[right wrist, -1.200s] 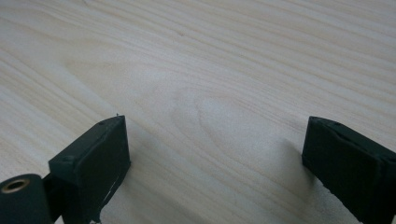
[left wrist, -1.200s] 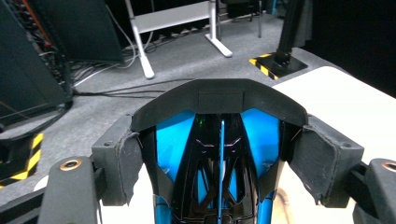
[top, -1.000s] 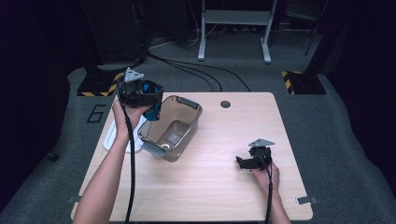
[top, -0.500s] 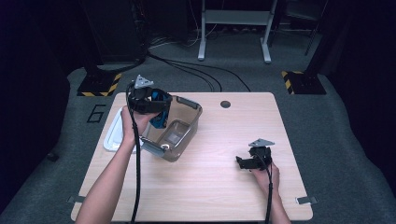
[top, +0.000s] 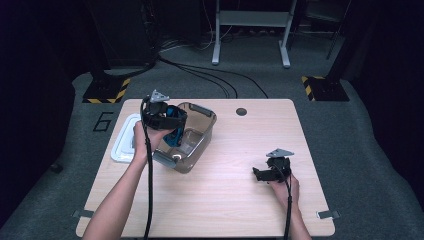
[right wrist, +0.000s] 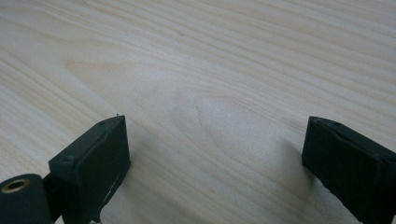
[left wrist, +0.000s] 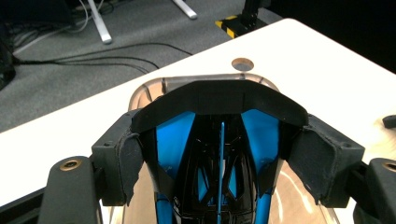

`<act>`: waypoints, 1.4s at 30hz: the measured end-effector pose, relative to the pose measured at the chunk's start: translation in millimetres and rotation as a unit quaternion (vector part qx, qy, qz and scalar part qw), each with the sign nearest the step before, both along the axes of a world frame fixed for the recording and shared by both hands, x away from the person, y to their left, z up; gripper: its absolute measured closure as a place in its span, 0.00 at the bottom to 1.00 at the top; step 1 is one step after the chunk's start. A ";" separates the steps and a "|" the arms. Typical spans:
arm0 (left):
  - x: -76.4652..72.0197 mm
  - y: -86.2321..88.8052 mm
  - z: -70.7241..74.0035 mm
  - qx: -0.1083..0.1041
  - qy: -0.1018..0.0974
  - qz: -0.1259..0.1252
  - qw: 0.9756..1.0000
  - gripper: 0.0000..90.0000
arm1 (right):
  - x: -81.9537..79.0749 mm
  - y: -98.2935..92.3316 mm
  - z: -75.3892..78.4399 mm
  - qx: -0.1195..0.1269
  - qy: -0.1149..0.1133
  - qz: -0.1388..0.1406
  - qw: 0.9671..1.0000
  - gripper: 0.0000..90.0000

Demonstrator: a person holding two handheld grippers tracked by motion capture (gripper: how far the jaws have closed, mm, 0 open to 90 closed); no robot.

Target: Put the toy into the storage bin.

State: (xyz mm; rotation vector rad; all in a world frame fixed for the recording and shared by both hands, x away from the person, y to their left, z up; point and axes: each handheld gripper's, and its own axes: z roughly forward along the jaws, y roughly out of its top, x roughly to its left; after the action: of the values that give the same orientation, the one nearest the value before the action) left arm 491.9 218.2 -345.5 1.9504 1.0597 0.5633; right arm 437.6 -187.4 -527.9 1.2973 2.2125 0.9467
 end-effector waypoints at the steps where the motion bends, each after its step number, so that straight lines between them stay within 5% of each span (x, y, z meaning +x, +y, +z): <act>1: 0.3 -0.1 -1.7 -0.001 0.004 -0.001 1.000 0.28 | 0.2 -0.1 -0.1 -0.001 -0.002 0.001 1.000 0.07; 17: -4.0 2.0 -21.1 0.025 0.058 -0.015 0.998 0.28 | 0.2 -0.1 -0.1 -0.001 -0.002 0.001 1.000 0.07; 27: -7.7 5.0 -38.1 0.022 0.087 -0.009 0.996 0.28 | 0.1 0.0 -0.1 0.000 -0.001 0.000 1.000 0.07; 42: -11.5 8.3 -56.3 0.019 0.107 -0.008 0.994 0.27 | 0.0 0.1 -0.1 0.000 -0.001 0.000 1.000 0.07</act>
State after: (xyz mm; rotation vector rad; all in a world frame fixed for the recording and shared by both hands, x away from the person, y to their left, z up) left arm 480.4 226.5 -401.8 2.0863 1.1721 0.3740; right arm 437.5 -187.3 -528.0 1.2958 2.2106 0.9477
